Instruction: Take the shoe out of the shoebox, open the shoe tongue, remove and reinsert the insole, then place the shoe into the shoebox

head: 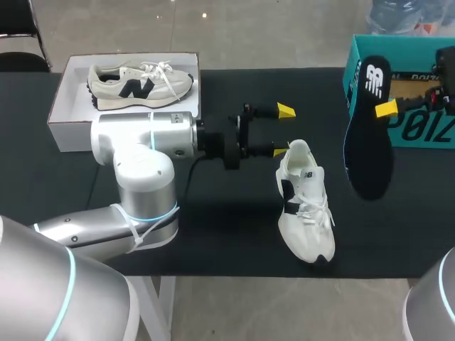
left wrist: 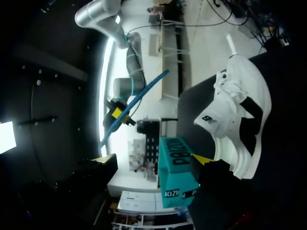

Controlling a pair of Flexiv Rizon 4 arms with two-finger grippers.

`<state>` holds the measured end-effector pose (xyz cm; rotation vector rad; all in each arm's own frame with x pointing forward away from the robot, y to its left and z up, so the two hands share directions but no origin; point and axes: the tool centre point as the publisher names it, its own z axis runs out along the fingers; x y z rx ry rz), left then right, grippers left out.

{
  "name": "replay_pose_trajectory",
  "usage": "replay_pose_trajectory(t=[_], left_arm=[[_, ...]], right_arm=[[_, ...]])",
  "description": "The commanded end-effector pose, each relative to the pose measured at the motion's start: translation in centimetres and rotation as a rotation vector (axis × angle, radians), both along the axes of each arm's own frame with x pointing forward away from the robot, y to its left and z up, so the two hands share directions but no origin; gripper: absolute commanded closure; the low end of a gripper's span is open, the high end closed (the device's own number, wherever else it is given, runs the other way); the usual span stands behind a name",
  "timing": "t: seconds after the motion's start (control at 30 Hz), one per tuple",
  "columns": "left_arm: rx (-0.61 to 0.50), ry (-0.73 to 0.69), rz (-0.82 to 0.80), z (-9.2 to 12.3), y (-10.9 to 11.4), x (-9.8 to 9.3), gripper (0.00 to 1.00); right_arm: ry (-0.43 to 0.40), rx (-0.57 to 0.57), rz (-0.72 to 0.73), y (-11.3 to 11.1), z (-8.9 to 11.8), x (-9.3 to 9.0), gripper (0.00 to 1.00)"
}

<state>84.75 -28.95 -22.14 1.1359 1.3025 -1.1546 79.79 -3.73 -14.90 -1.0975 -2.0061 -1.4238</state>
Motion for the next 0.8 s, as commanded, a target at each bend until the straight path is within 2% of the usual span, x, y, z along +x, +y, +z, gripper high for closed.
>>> replay_pose_trajectory(t=[0.03,0.4,0.8], left_arm=[[-0.002,-0.002,0.003,-0.1,0.0,-0.1,0.00],[-0.002,-0.002,0.003,-0.1,0.0,-0.1,0.00],[-0.039,-0.036,-0.003,0.5,-0.4,-0.5,0.00]], right_arm=[[0.049,-0.023,0.080,0.8,-0.7,2.3,1.00],[0.079,-0.025,0.160,5.0,-1.1,4.8,1.00],[0.109,-0.027,0.210,7.9,-1.7,5.3,1.00]])
